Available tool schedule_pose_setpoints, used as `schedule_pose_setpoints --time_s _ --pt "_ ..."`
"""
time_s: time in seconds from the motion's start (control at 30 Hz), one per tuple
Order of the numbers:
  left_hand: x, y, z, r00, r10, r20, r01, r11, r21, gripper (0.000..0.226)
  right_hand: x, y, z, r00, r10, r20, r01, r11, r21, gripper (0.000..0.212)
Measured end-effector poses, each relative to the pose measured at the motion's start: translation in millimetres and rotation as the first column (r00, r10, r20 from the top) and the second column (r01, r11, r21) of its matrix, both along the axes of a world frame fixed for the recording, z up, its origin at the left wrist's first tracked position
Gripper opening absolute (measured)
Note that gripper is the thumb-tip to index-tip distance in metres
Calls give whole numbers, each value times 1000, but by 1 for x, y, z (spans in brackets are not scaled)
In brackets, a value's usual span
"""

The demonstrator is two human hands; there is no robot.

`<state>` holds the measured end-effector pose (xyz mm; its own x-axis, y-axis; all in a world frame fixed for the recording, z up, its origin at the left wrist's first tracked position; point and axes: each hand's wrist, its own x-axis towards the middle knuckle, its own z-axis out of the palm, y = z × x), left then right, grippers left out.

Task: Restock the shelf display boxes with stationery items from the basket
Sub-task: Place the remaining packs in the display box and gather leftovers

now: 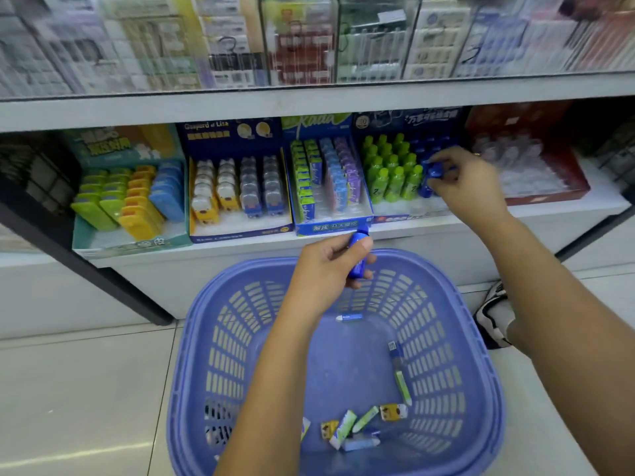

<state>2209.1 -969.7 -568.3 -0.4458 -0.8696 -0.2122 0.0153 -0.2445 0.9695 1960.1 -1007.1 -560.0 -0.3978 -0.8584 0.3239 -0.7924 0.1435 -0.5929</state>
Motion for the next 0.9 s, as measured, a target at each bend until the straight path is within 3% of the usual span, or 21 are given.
schedule_pose_setpoints --time_s 0.17,0.37,0.6,0.63,0.7,0.73,0.8,0.87,0.9 --pt "-10 3 -9 1000 6 20 -6 1000 10 10 -19 -11 7 960 108 -257 -68 985 157 32" --pt "-19 7 -18 998 -64 -28 65 997 29 11 -30 -31 35 952 222 -213 -120 905 408 39" --pt "-33 10 -20 997 10 -76 -11 1000 -12 18 -26 -36 44 916 264 -302 -72 849 523 43" --pt "-34 11 -20 998 27 -61 -29 999 -32 19 -22 -33 43 900 256 -352 -49 863 503 43" --pt "-36 11 -21 997 71 -19 -72 994 -80 21 -13 -19 37 918 158 -364 -39 949 313 40" --pt "-37 12 -21 995 98 -11 -98 990 -102 23 -5 -7 34 961 91 -260 -43 982 185 34" --pt "-41 11 -22 988 155 -15 -155 978 -137 26 15 23 28 983 107 148 -121 988 93 23" --pt "-48 11 -22 982 190 -5 -188 964 -190 26 39 53 24 832 239 501 -331 938 101 17" --pt "-52 10 -21 981 194 5 -188 958 -217 26 48 63 21 769 278 575 -396 914 88 16"
